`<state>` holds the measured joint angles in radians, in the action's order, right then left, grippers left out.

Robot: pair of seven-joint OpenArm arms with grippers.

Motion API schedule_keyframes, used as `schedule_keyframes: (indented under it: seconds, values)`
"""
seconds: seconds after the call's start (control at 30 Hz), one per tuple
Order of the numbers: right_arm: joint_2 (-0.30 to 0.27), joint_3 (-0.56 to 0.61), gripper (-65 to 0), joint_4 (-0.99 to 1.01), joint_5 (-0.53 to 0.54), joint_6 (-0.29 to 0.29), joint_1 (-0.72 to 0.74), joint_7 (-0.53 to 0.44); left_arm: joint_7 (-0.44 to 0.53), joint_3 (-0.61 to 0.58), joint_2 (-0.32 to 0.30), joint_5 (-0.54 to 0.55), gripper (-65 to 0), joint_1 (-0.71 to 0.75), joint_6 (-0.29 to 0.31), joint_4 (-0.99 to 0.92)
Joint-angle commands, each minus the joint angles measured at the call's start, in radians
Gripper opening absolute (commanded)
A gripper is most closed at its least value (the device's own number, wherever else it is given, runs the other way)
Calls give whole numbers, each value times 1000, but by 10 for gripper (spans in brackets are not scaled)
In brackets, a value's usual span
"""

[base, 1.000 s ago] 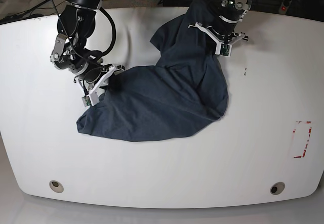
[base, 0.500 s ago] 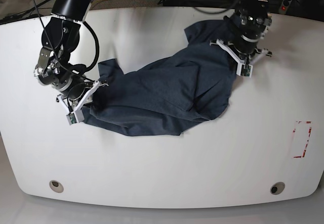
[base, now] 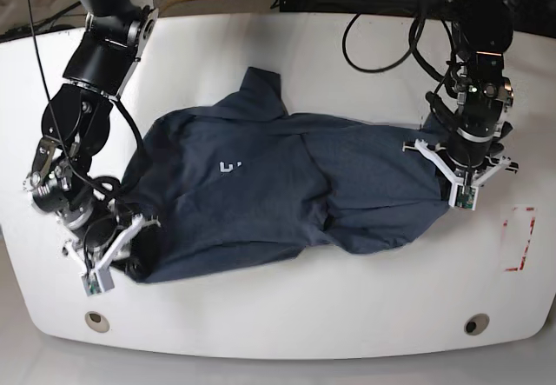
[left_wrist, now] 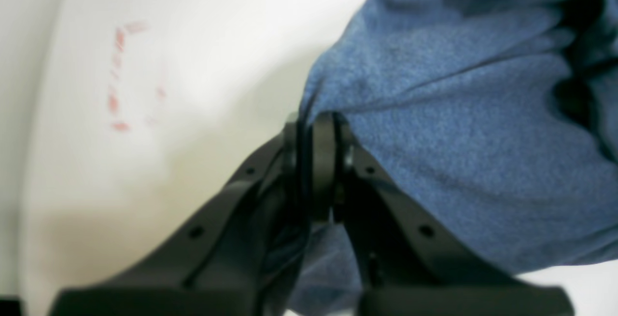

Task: Fold the T-shirt properly
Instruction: 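Lift the shirt with both grippers and pull it apart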

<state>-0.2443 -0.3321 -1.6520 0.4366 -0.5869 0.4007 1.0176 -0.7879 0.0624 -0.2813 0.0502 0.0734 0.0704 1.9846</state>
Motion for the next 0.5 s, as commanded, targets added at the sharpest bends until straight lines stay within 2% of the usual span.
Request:
schedule_keyframes:
  seconds: [0.0,0.13,0.3,0.47]
  values:
    - [-43,61,-650,-17,15,-5,103,-33,15,12,-43,-10,-650,-93,-11,28]
    - [-63,127,-650,-17,15,-5,217,-33,-38,60,-85,-8,-650,-235,6,29]
    - [-103,207,-650,11,20,-5,366,-32,-113,113,-123,-10,-650,-415,102,28]
    - [-125,229,-650,59,23,-6,490,5,-132,144,-161,-11,-650,-522,182,25]
